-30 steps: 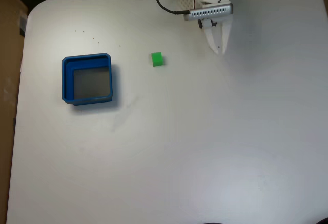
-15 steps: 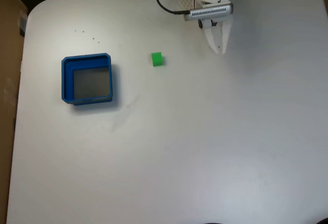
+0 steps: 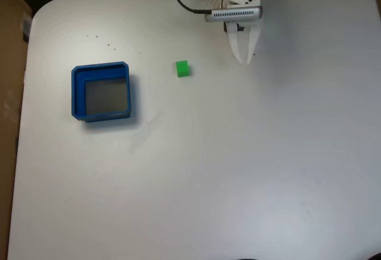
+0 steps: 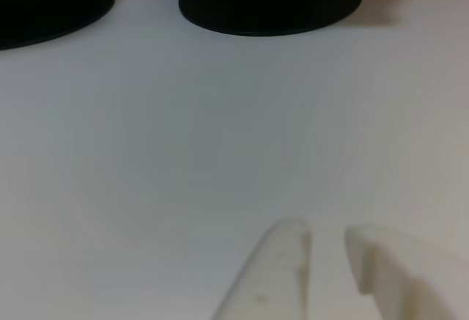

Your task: Pick up green cube and drop it in the blue box

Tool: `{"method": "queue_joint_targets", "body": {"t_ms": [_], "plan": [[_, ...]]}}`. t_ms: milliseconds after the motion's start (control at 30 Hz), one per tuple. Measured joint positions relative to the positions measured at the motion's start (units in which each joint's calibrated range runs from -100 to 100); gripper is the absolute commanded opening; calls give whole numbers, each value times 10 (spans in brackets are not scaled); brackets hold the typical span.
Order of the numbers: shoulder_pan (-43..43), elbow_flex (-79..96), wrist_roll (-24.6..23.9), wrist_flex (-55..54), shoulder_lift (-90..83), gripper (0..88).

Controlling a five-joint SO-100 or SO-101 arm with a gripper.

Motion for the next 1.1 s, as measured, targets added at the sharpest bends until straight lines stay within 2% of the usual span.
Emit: {"method": "queue_joint_targets", "body": {"t_ms": [633,1100], "plan": [[175,0,0,0,0,6],[233,0,0,0,0,6]]}}
